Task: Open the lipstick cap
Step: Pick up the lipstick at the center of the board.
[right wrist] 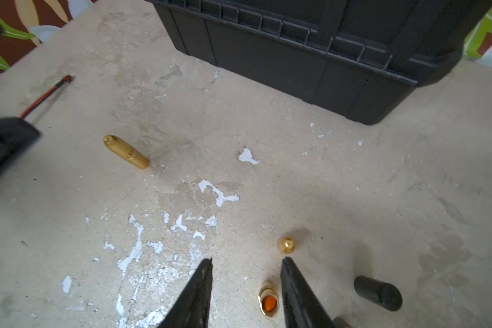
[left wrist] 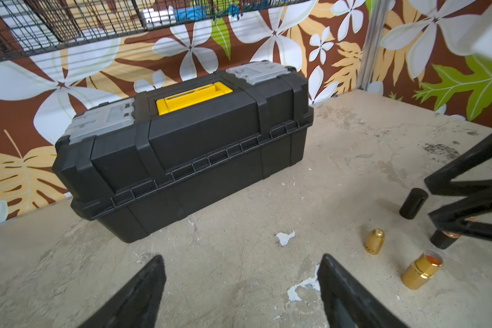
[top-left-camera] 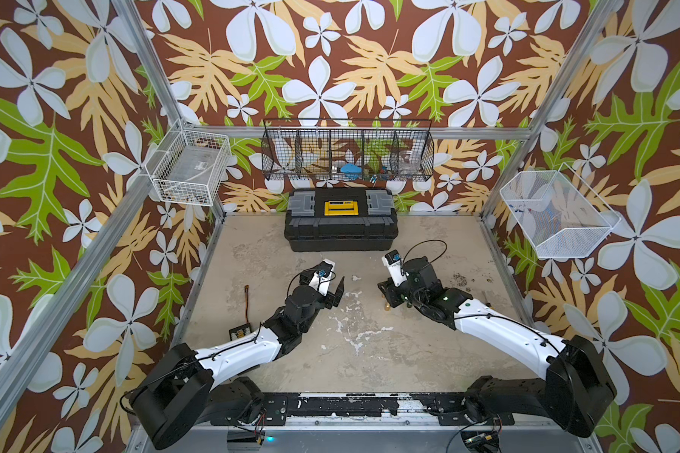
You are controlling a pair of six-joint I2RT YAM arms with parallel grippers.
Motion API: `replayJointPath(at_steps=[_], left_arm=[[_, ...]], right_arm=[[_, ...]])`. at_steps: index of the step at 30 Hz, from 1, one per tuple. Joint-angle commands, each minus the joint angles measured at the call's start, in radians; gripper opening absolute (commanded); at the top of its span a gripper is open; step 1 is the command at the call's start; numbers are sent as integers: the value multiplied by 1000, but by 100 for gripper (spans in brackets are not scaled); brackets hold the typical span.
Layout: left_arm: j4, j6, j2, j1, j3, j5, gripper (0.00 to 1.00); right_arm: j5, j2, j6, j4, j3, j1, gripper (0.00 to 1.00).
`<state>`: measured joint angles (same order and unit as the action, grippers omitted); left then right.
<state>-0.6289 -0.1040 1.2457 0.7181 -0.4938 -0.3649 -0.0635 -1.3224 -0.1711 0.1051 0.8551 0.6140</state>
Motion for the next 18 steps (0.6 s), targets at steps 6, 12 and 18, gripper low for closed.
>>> replayJointPath(at_steps=[6,12,18], left_arm=[[276,165,129,-54,-121,-72,78],[346,286,126,-113,-164,-1,77],[333,385,53,-213,-123,94,78]], right_arm=[[-222,4,17,25,98,26,45],[-271,-36,45,18,117,41,47],[-219,-190,75,15,216,107,47]])
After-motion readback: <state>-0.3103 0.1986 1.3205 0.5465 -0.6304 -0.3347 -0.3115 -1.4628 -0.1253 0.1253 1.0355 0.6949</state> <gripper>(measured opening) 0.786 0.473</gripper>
